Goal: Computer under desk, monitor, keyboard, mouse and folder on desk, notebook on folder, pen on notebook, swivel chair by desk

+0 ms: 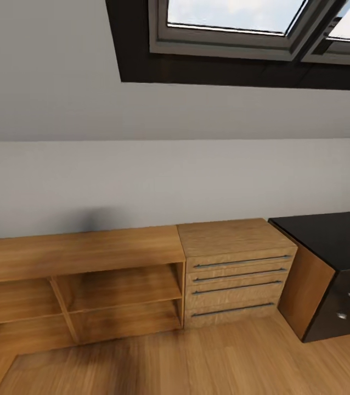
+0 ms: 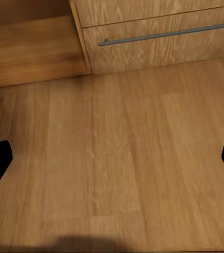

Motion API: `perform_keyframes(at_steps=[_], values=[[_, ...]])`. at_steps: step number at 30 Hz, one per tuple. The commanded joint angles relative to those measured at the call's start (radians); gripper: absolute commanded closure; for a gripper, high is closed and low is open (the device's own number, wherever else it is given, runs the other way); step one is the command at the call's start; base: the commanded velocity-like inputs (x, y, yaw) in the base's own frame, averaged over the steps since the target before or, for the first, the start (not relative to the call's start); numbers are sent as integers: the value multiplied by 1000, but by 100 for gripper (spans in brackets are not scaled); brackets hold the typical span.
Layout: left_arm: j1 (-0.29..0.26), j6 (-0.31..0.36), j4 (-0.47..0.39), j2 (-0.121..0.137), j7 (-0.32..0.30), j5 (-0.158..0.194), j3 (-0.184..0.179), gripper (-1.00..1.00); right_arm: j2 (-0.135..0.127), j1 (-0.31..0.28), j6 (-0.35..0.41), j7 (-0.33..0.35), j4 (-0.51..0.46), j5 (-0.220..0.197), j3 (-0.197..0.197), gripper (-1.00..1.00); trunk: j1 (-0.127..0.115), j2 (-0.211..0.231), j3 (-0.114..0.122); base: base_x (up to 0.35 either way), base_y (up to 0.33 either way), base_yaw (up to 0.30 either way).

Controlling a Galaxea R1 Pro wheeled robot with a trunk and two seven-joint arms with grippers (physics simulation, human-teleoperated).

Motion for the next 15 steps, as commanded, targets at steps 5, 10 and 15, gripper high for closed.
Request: perform_keyframes(at_steps=[5,10,15], values=[[0,-44,13,4,0,0,0,-100,0,-1,-3,8,2,-6,-1,-100,0,-1,1,0,0,-296],[0,-55,17,5,0,-2,0,-100,1,-1,-3,8,2,-6,-1,-100,0,-1,2,0,0,-296],[0,-58,18,6,0,-2,0,-100,1,-1,-3,6,1,-6,-2,-100,0,-1,3,0,0,-298]])
